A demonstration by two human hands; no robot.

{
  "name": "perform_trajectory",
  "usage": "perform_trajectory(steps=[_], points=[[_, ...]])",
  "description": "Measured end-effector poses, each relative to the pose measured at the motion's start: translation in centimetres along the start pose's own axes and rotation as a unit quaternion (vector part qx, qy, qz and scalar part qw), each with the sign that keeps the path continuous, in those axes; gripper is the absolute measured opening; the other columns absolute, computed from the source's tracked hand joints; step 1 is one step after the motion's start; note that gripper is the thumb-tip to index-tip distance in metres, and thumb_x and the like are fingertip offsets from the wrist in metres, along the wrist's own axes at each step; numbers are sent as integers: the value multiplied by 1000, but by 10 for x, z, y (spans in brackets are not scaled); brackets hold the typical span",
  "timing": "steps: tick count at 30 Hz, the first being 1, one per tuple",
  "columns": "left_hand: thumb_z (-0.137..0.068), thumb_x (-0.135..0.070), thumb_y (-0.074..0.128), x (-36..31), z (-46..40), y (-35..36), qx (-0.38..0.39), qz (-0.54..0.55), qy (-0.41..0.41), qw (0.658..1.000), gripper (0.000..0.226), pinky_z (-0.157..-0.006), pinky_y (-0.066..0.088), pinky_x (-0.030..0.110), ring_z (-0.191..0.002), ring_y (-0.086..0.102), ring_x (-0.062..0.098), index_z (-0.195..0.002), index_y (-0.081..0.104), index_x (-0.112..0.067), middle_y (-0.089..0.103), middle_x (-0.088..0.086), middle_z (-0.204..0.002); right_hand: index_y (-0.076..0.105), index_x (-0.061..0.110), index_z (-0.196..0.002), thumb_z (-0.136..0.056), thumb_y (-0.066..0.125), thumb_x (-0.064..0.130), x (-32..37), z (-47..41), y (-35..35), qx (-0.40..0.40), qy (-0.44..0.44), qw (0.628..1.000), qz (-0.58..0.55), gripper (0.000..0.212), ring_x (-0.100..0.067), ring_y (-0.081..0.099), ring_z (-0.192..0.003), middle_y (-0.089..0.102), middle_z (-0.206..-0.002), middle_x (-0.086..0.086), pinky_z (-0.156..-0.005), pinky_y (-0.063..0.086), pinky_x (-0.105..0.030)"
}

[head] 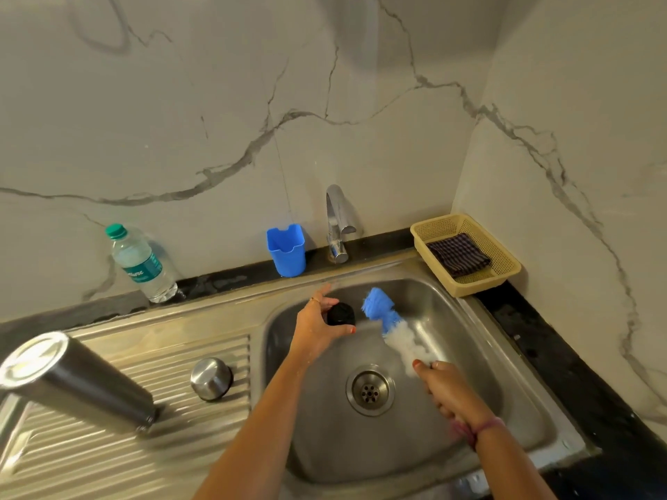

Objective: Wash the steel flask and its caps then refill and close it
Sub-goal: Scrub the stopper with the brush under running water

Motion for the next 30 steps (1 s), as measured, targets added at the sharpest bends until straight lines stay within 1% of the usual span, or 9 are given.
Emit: perform_trajectory(steps=[3, 5, 8, 12, 17, 22, 25, 27, 30], points=[[-68, -10, 90, 9, 20, -1, -6, -14, 10, 1000, 94, -81, 39, -3, -112, 56, 6, -146, 39, -23, 60, -9, -117, 57, 15, -86, -97, 48, 35, 0, 0, 3, 13, -5, 1000, 13, 25, -8, 29, -40, 39, -58, 2, -39, 22, -21], [-67, -8, 90, 13, 32, 1, -5, -19, 14, 1000, 96, -82, 36, -6, -108, 56, 2, -147, 39, -23, 61, -9, -116, 58, 15, -88, -98, 46, 36, 1, 3, 5, 23, -13, 999, 27, 25, -8, 29, -40, 39, -58, 3, -38, 22, -22], [-67, -9, 90, 16, 46, 3, -18, -28, 14, 999, 94, -86, 35, -5, -111, 55, 2, -144, 39, -28, 61, -12, -115, 59, 13, -94, -98, 45, 37, 3, 6, 9, 38, -22, 998, 52, 28, -7, 30, -40, 39, -59, 3, -37, 23, -22], [-67, -11, 90, 16, 59, 3, -38, -28, 26, 999, 85, -100, 37, 9, -120, 53, 5, -129, 40, -40, 60, -8, -126, 59, 15, -94, -98, 44, 37, 5, 5, 19, 63, -30, 995, 75, 27, -7, 30, -40, 39, -57, 4, -36, 24, -22], [-67, -10, 90, 23, 80, -13, -68, -7, 22, 997, 96, -98, 37, 2, -114, 56, 2, -147, 39, -26, 61, -10, -117, 52, 17, -73, -99, 45, 33, 10, 8, 33, 77, -48, 993, 73, 31, -8, 28, -39, 38, -57, 3, -36, 21, -21], [-69, -13, 89, 31, 108, -43, -100, -7, 32, 995, 83, -91, 33, -4, -121, 51, 4, -133, 42, -39, 58, -6, -130, 51, 15, -76, -99, 47, 33, 13, 15, 55, 78, -53, 994, 54, 29, -7, 26, -36, 38, -54, 3, -34, 18, -18], [-67, -10, 90, 44, 126, -65, -116, 15, 25, 993, 84, -100, 35, 3, -121, 53, 6, -135, 46, -33, 61, -4, -127, 52, 16, -75, -98, 49, 33, 12, 15, 75, 77, -45, 996, 10, 29, -6, 26, -33, 38, -52, 3, -34, 17, -15], [-65, -8, 91, 52, 137, -82, -131, 27, 22, 991, 85, -100, 36, 4, -119, 56, 9, -134, 47, -32, 62, -1, -124, 51, 15, -75, -98, 50, 33, 11, 16, 89, 76, -38, 996, -20, 29, -5, 25, -32, 38, -52, 3, -34, 16, -14], [-65, -6, 91, 67, 154, -106, -144, 33, 14, 989, 91, -102, 42, 12, -112, 59, 7, -140, 45, -26, 61, -8, -115, 53, 14, -79, -98, 50, 33, 10, 20, 108, 77, -30, 995, -58, 26, -4, 23, -33, 36, -53, 4, -34, 15, -13]])
Point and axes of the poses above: each hand's wrist, its own z-axis away from the middle knuckle, its own y-axis out of the palm, x = y × z, the point moved 6 cm from there along -z, towards the middle knuckle
